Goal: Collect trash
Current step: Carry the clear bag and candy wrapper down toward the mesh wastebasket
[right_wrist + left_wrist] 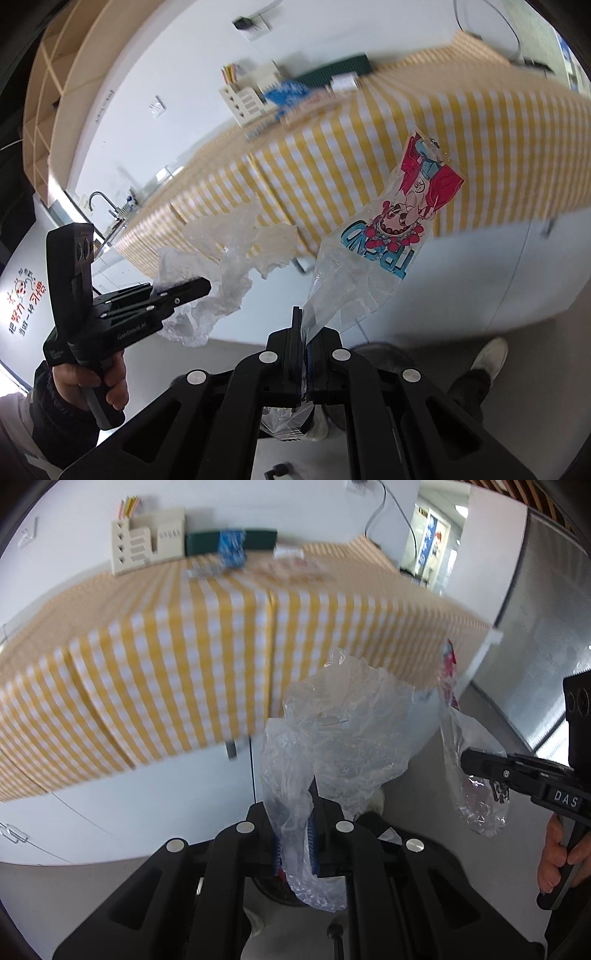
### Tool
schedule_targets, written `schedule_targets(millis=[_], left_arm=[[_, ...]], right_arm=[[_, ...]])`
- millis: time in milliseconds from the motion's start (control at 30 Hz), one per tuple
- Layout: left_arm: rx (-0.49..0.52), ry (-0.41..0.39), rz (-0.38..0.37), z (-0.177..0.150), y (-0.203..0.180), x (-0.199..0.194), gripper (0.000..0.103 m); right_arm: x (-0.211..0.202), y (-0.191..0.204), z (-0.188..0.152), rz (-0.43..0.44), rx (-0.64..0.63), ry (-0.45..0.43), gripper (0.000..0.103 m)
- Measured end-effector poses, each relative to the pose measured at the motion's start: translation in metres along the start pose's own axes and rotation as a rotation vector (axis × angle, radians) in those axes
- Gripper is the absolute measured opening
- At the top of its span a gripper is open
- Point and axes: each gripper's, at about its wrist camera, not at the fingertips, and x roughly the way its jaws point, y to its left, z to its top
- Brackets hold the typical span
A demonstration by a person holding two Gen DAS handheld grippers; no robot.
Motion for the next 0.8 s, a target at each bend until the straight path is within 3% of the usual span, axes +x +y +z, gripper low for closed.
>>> schedule_targets(millis=[300, 800], left_arm=[[-0.003, 0.157, -0.012, -0.052, 0.009, 0.071, 0.012], [-0.084, 0.453, 0.000, -0.120, 0.046, 0.224, 0.012]], right_arm=[[0.066, -0.031, -0.040, -0.019, 0.086, 0.154, 0.007], [0.192, -0.088, -0.092, 0.008, 0.158, 0.462, 0.007]])
